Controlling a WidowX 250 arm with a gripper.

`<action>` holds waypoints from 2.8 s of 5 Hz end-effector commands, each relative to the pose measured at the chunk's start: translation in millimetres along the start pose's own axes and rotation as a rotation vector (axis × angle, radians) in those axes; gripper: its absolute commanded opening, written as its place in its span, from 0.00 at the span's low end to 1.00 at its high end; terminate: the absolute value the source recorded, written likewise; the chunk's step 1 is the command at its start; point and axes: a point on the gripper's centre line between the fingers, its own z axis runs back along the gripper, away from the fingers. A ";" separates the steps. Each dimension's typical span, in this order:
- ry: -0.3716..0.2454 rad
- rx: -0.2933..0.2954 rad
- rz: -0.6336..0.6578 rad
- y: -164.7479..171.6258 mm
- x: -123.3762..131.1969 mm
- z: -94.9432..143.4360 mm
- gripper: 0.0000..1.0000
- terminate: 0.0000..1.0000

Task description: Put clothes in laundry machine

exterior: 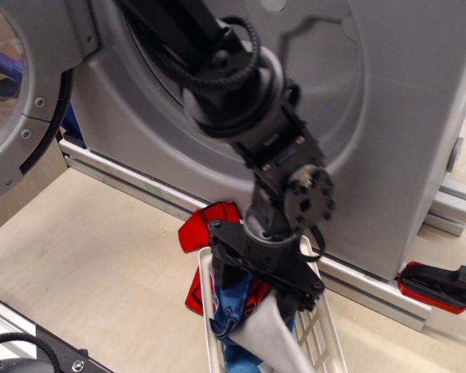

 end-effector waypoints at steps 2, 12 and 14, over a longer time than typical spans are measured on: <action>-0.018 -0.151 0.008 4.1 2.1 -21.5 0.00 0.00; -0.534 -0.044 0.009 109.9 84.4 122.4 0.00 0.00; -0.624 -0.022 0.013 99.3 116.7 119.8 0.00 0.00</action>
